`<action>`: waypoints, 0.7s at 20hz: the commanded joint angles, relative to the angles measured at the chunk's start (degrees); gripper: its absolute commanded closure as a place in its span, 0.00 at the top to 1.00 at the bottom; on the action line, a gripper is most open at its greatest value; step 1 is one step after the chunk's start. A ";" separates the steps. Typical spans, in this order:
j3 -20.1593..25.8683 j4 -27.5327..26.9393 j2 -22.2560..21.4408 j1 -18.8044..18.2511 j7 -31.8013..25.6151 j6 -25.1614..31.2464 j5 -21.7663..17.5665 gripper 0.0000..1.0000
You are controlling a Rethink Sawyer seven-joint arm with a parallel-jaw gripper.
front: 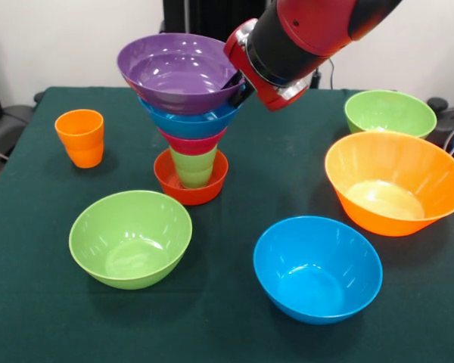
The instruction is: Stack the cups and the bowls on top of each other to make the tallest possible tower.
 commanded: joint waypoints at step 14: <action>6.72 0.91 0.37 -0.76 -1.64 2.02 2.47 0.00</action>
